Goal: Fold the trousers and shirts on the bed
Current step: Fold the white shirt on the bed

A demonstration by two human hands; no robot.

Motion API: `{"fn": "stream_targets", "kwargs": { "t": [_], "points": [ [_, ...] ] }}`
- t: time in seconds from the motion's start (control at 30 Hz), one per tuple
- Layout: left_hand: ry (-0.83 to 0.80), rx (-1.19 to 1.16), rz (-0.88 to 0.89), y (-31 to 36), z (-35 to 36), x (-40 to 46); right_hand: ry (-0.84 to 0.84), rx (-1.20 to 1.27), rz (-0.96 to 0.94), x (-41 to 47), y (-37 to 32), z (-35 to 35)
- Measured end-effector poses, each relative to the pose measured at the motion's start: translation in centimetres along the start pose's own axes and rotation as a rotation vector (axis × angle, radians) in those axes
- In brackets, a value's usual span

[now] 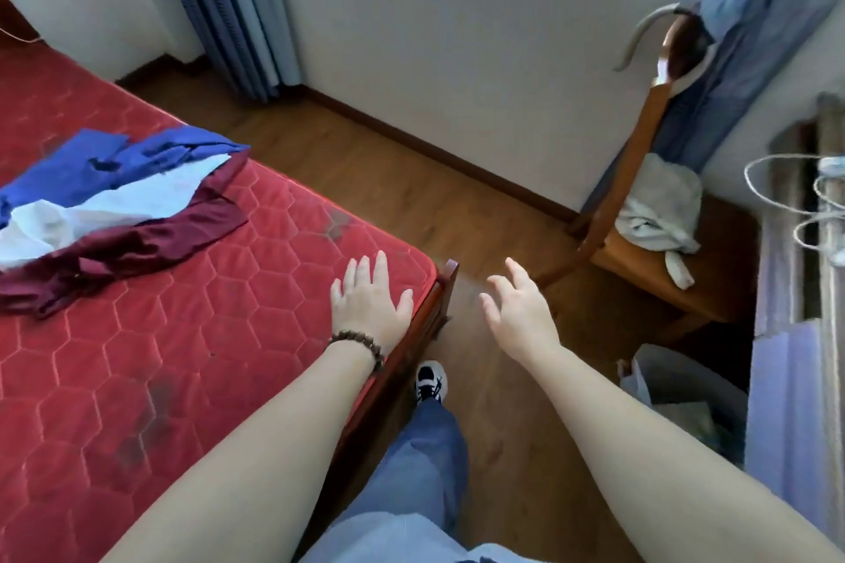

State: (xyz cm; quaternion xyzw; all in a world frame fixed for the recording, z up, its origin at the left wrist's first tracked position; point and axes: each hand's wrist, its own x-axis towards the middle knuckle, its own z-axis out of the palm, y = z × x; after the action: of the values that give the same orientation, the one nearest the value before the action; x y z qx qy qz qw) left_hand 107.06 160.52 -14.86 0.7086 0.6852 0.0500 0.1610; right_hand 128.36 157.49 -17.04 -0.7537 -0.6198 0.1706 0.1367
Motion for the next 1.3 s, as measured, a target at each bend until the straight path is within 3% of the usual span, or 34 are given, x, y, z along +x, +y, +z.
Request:
{"fn": "stream_targets", "kwargs": {
  "t": [0.33,0.5,0.77,1.03,1.3],
  "points": [
    [0.074,-0.027,-0.138,4.8,-4.3,24.6,-0.052,-0.059,-0.186,27.9,-4.6,-5.6],
    [0.149,-0.059,-0.241,4.7,-6.8,32.6,-0.081,-0.060,-0.317,38.2,-7.9,-6.2],
    [0.268,-0.105,-0.663,1.1,-7.1,43.3,-0.240,-0.128,-0.683,54.9,-15.0,-3.0],
    [0.355,-0.159,-1.069,4.4,-9.0,53.4,-0.455,-0.225,-1.089,69.8,-20.2,-2.7],
    [0.349,-0.128,-1.322,4.5,-10.5,55.9,-0.563,-0.227,-1.337,75.3,-24.7,-0.7]
  ]
}}
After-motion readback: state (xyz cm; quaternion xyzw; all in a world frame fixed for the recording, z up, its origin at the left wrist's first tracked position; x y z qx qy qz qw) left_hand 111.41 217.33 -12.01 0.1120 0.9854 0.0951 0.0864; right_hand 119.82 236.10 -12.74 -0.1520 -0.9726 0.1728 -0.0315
